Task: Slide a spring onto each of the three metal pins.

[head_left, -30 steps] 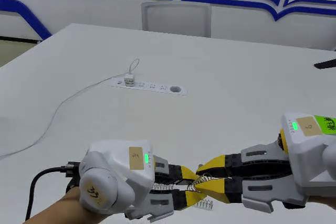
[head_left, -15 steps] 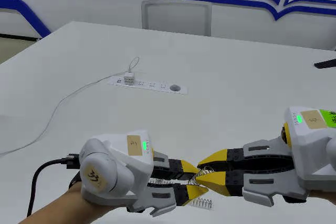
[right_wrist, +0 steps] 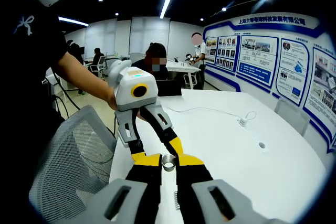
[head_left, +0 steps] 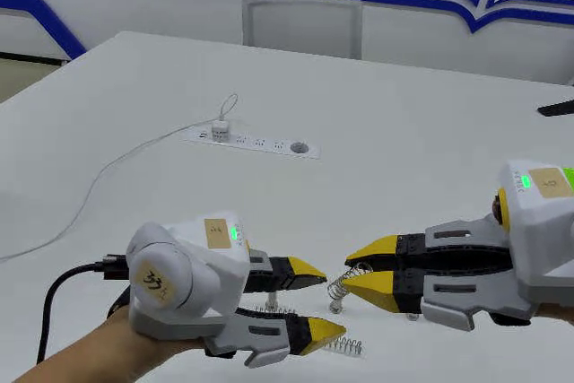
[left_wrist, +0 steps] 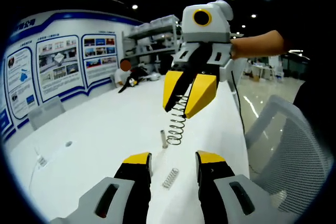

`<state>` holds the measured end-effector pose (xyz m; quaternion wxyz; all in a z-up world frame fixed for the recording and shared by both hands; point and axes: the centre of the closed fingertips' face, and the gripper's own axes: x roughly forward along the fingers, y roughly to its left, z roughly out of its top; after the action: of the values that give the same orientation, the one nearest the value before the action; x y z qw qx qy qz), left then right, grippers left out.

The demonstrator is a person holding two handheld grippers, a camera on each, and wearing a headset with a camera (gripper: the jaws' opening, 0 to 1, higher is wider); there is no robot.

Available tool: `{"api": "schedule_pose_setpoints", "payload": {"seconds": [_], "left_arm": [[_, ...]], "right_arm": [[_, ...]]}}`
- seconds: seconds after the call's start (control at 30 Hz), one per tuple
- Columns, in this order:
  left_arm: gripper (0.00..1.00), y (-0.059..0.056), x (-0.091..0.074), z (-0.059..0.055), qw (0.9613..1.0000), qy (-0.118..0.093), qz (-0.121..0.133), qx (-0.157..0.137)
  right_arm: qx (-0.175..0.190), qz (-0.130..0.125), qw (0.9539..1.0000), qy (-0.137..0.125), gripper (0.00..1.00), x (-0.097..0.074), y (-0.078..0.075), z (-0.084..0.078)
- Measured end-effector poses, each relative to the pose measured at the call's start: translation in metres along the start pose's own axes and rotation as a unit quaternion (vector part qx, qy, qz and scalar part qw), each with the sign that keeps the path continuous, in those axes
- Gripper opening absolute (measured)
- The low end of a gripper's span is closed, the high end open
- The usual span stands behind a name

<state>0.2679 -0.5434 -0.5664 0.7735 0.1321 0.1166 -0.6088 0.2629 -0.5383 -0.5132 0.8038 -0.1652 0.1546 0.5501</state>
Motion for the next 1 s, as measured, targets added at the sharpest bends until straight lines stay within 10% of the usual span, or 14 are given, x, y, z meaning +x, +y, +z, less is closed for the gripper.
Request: {"api": "schedule_pose_setpoints", "payload": {"seconds": [0.17,1.0], "left_arm": [[0.43,0.006,-0.008,0.008,0.9992,-0.032,0.009,-0.023],[0.68,0.05,-0.061,-0.008,0.9917,-0.05,0.084,-0.084]], "right_arm": [[0.002,-0.013,0.9999,0.007,0.1,-0.004,-0.009,-0.004],[0.058,-0.115,0.9897,0.062,0.1,-0.04,-0.074,-0.05]]}}
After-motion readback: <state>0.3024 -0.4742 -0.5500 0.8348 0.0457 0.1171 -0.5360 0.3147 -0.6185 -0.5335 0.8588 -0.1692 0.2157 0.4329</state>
